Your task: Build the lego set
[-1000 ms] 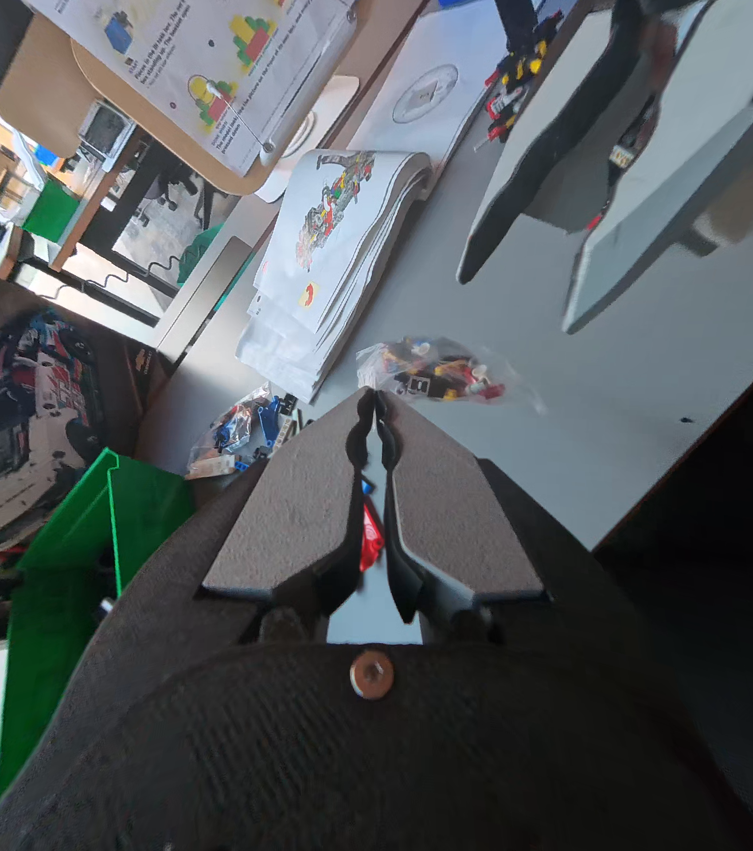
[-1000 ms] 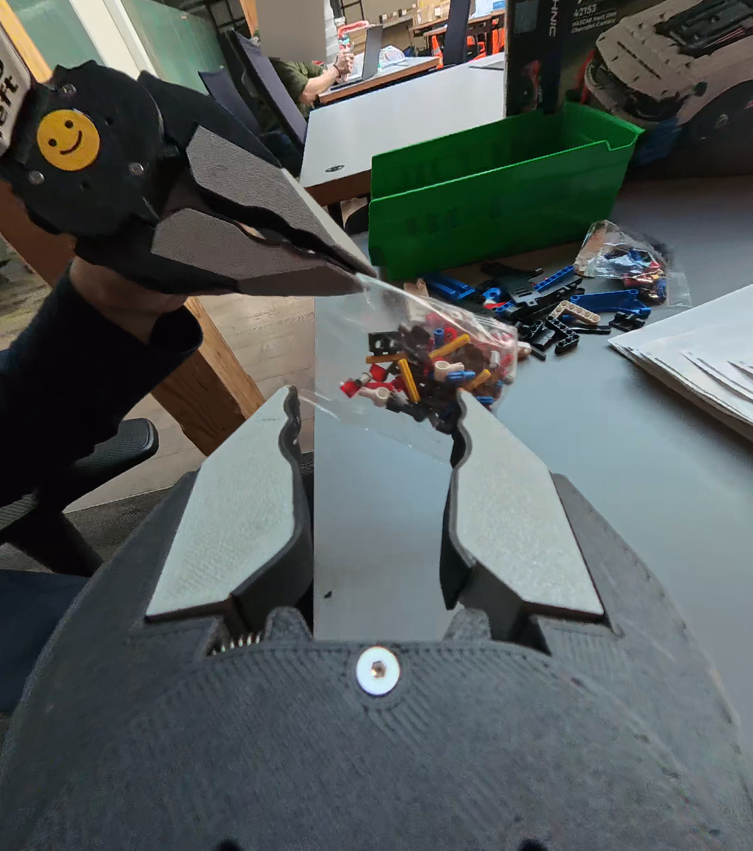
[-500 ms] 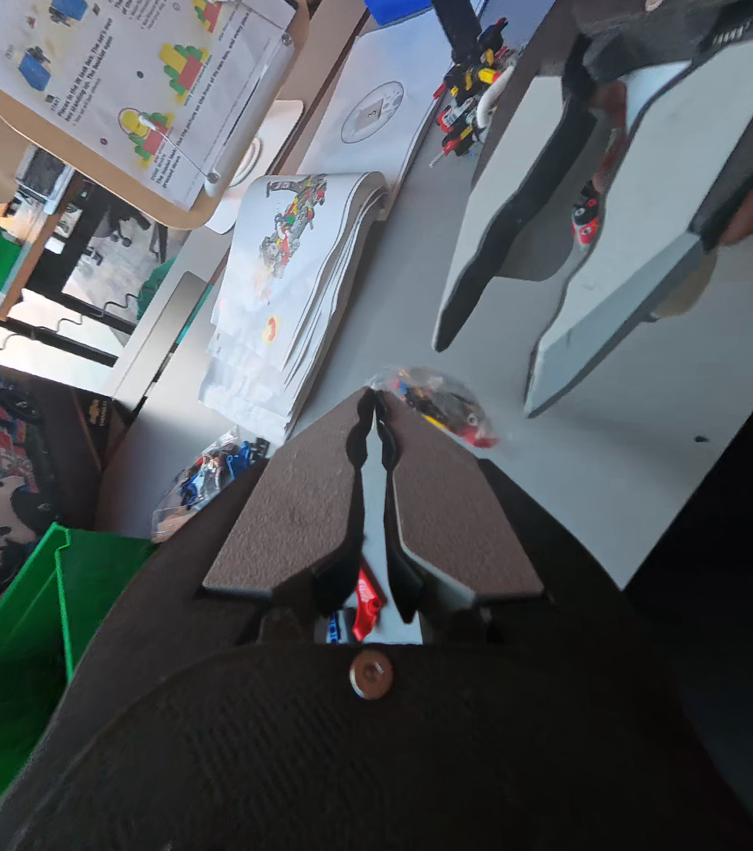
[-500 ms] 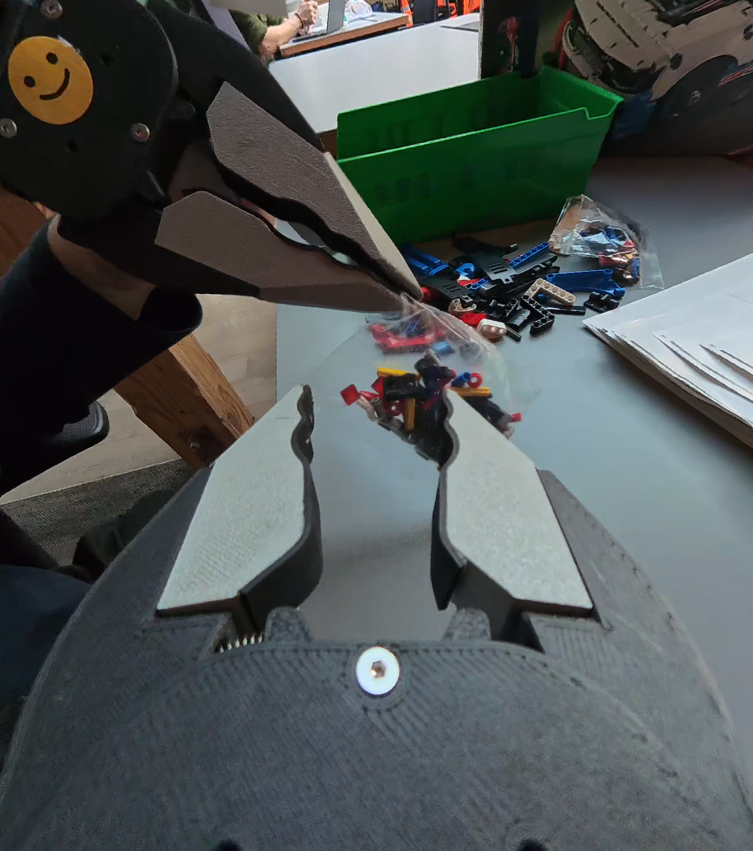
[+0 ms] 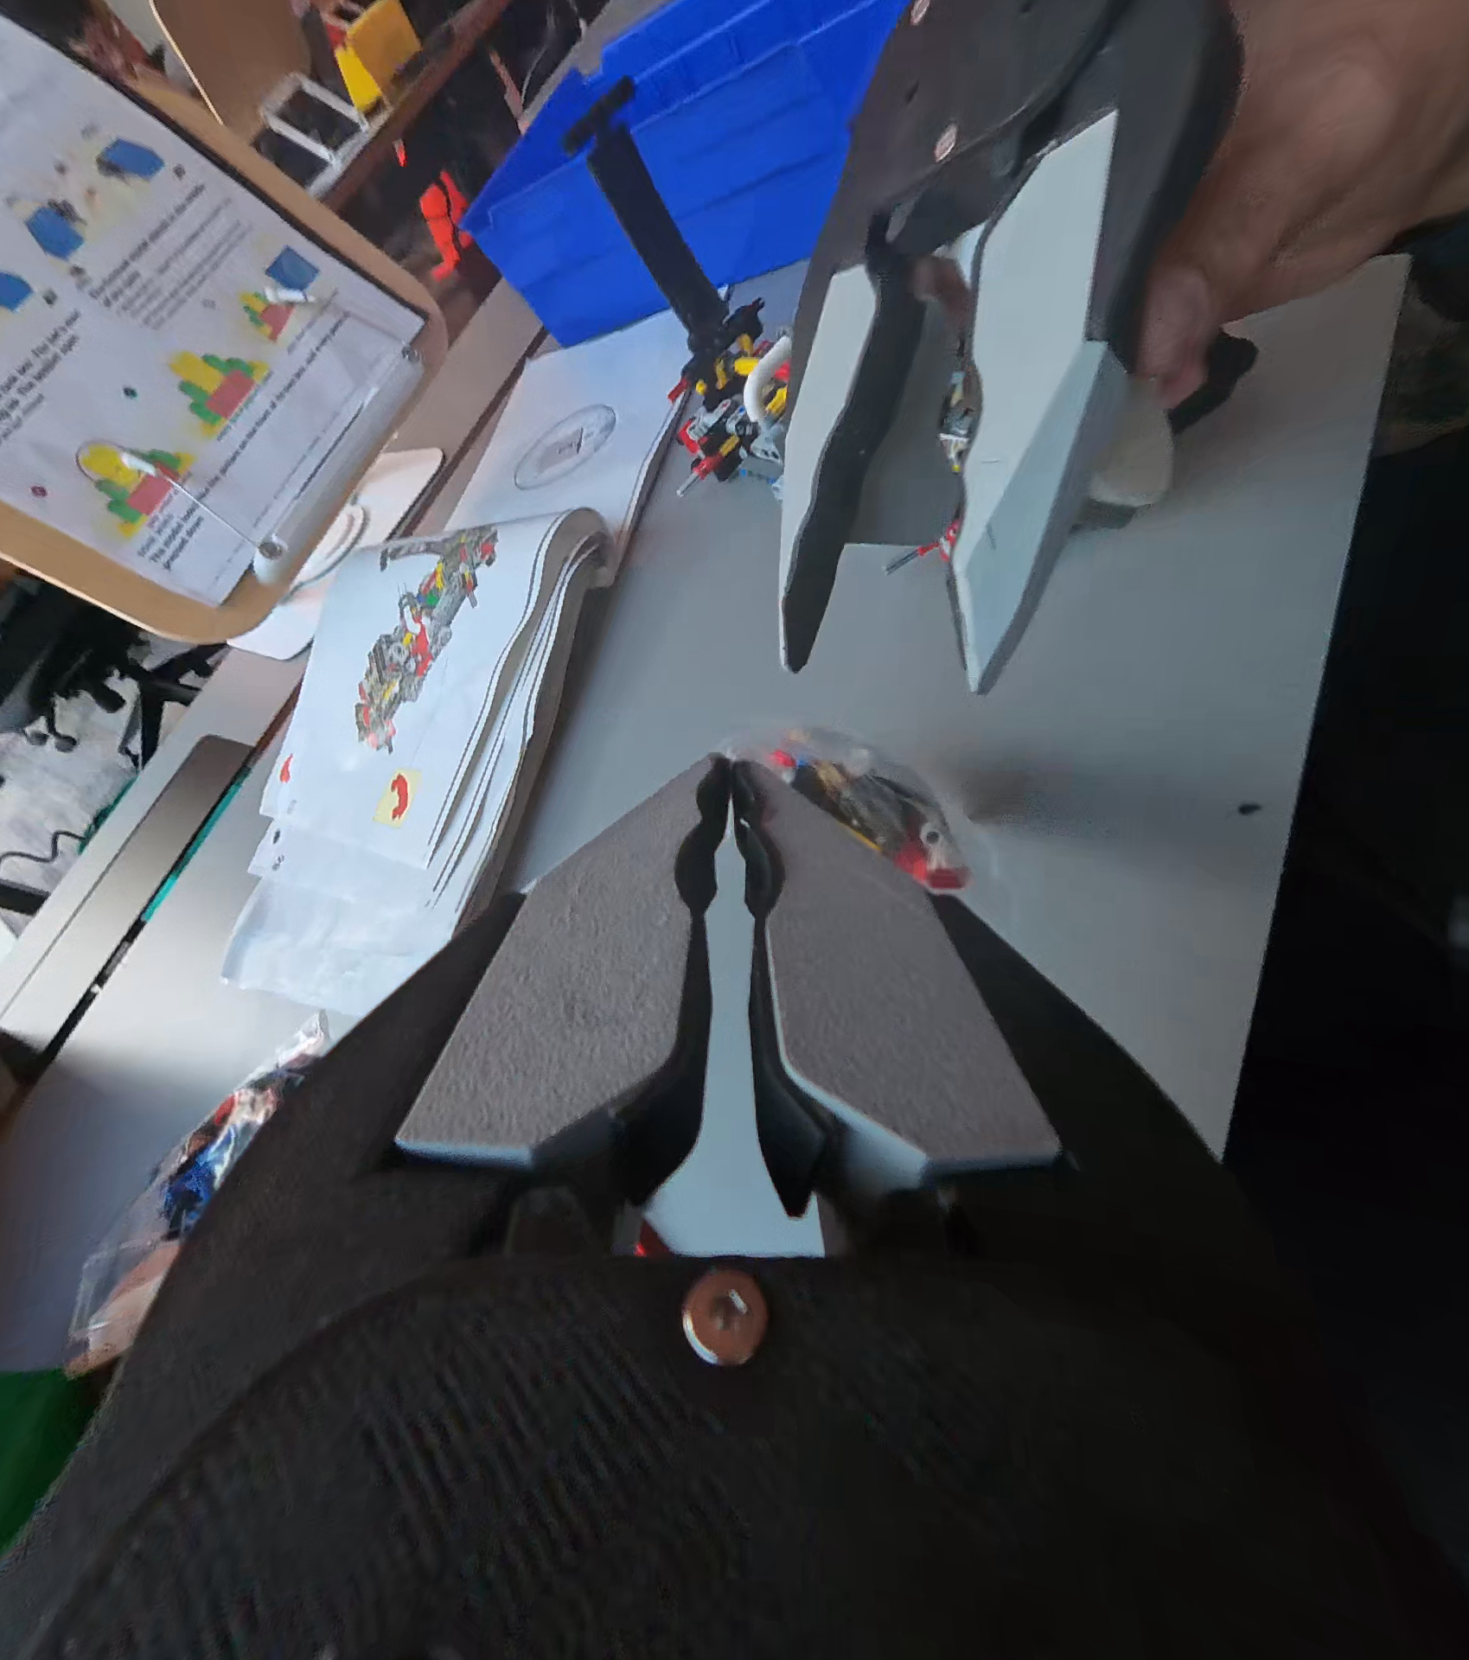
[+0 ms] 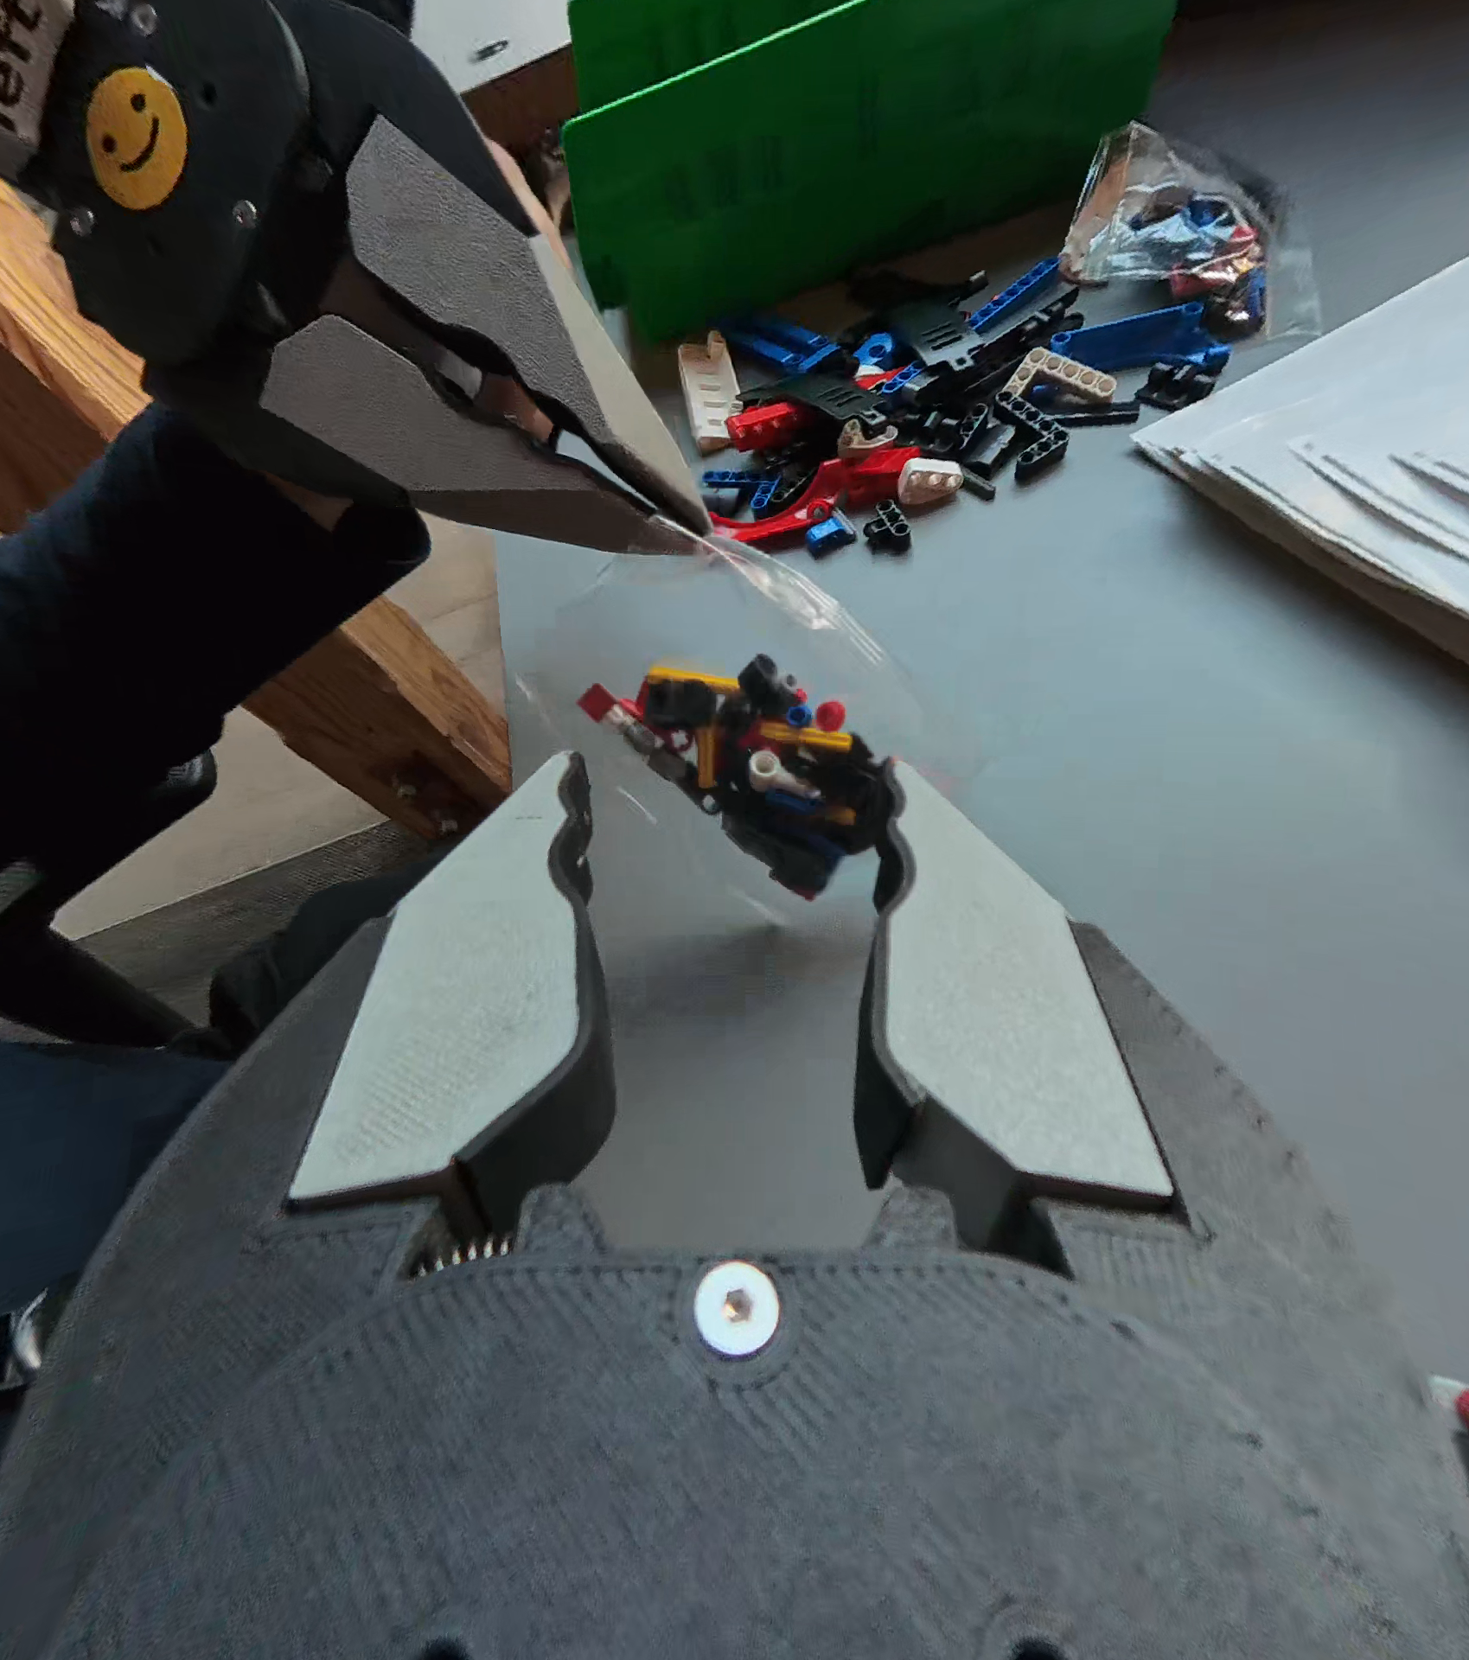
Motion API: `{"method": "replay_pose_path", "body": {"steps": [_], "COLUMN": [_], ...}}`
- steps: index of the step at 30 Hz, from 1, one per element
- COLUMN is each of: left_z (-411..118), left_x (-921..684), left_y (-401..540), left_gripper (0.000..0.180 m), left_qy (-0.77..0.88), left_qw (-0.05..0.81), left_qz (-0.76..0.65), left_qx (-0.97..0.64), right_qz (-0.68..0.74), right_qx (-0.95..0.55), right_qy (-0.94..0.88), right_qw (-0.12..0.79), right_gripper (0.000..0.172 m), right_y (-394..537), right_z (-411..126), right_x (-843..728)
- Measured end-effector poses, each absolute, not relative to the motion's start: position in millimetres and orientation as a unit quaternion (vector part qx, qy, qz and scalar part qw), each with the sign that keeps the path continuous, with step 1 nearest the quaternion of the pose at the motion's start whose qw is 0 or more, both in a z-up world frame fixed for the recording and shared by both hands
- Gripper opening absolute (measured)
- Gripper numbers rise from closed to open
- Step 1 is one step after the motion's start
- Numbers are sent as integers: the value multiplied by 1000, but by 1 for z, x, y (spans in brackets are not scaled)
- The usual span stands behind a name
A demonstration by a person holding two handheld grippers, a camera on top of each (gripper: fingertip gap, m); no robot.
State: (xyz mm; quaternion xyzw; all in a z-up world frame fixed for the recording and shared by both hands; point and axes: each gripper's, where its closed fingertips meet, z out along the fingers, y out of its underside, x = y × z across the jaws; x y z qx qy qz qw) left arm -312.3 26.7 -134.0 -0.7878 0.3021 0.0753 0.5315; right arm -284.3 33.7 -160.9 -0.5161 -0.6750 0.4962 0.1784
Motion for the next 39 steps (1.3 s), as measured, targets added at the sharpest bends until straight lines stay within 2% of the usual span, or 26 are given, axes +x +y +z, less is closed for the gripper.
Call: {"method": "replay_pose_path", "body": {"steps": [13, 17, 20, 22, 24, 27, 30, 34, 39], "left_z": [-117, -106, -97, -92, -94, -103, -114, -122, -134], "left_x": [-293, -286, -272, -265, -267, -285, -315, -333, -325], "left_y": [21, 20, 19, 18, 19, 24, 24, 9, -1], "left_gripper": [0, 0, 0, 0, 0, 0, 6, 24, 24], "left_qy": [309, 303, 311, 320, 314, 265, 217, 165, 168], "left_qw": [566, 588, 598, 601, 595, 568, 540, 511, 487], "left_qz": [27, -3, -30, -34, -30, -34, -6, -65, -134], "left_qx": [-763, -750, -738, -732, -739, -778, -813, -841, -846], "right_qz": [415, 464, 457, 433, 428, 439, 464, 521, 544], "right_qx": [-474, -441, -424, -416, -415, -428, -466, -482, -492], "right_qy": [-728, -725, -737, -749, -753, -754, -729, -688, -665], "right_qw": [270, 256, 261, 280, 278, 234, 190, 150, 140], "right_gripper": [68, 62, 70, 63, 31, 7, 2, 1, 1], "right_y": [52, 41, 32, 32, 31, 30, 37, 40, 45], "right_z": [-150, -134, -137, -144, -148, -155, -157, -145, -138], "right_x": [-276, -271, -272, -274, -273, -270, -270, -269, -270]}}
